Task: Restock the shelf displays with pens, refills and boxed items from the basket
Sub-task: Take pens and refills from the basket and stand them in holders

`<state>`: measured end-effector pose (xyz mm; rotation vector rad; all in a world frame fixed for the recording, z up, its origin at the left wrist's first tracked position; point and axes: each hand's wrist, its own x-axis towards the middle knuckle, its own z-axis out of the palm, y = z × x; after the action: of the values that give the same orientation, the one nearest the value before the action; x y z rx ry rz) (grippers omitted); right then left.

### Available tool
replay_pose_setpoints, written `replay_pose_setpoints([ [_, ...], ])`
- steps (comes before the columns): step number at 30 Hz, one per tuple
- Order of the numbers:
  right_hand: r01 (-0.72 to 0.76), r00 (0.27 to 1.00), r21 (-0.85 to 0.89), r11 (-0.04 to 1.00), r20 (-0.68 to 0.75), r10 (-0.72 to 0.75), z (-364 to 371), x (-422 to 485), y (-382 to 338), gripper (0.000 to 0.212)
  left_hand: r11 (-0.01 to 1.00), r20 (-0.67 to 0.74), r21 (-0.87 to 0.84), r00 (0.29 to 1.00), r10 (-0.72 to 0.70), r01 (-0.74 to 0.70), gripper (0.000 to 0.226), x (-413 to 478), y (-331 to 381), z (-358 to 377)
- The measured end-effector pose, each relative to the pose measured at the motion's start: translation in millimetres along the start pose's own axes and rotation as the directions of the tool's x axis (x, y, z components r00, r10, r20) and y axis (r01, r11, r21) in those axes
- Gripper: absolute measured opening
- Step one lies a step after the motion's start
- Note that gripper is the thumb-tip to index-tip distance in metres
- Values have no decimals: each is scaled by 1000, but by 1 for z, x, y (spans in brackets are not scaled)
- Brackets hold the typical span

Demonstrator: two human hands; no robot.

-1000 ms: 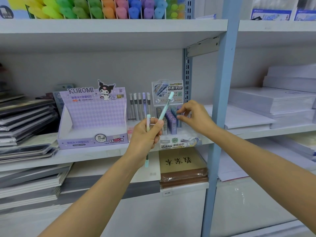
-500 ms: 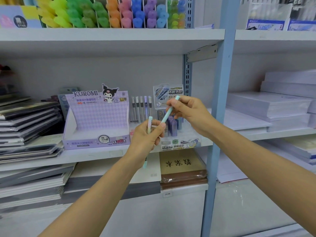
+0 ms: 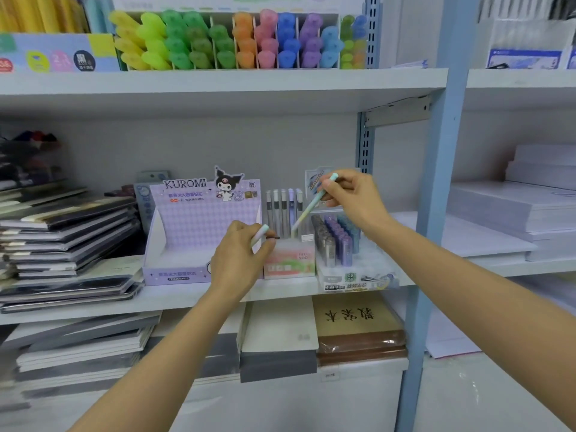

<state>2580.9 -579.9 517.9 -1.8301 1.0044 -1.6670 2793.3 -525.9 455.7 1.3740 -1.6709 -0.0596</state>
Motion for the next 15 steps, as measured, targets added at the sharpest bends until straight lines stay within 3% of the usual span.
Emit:
replay_pose_setpoints([
  [6,39,994,-216,976,112,-15,17,19,8,10,989,-22,-149,1000,19,-22,9,-2,1,-5],
  [10,148,979,-387,910,186,-80,25,22,9,12,976,3,-219,1000,-1,2,7,-2,-1,-6],
  [15,206,964,-358,911,234,-126,25,19,7,13,954,49,-300,999,-13,27,6,0,-7,-4],
])
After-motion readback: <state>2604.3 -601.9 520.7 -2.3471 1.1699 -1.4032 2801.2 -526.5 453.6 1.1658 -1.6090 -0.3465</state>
